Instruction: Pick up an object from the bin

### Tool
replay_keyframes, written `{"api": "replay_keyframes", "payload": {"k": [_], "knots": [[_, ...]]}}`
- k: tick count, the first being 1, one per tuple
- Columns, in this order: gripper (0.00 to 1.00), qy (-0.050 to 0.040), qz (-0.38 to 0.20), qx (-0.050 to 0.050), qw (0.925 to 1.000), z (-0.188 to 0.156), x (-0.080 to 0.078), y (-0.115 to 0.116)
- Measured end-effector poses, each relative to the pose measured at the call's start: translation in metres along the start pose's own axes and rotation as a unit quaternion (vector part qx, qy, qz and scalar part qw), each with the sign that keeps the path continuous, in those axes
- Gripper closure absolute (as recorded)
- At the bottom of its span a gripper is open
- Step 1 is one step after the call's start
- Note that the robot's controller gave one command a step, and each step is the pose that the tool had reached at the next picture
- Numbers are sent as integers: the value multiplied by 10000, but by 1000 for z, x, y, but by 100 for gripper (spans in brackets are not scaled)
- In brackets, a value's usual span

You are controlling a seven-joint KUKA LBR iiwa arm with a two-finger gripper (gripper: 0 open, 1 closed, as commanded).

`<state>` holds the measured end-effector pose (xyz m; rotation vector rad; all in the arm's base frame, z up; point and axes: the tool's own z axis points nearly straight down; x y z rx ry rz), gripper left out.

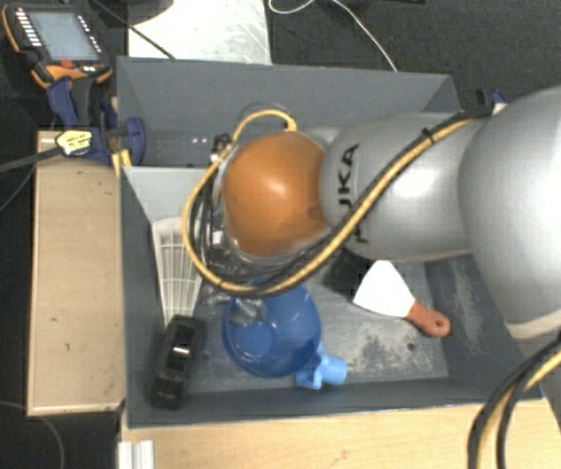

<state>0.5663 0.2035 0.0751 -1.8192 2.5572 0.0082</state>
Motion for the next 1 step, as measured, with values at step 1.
{"api": "replay_keyframes", "payload": {"k": [1], "knots": [[100, 23, 2, -29, 10000, -14, 1, 2]]}}
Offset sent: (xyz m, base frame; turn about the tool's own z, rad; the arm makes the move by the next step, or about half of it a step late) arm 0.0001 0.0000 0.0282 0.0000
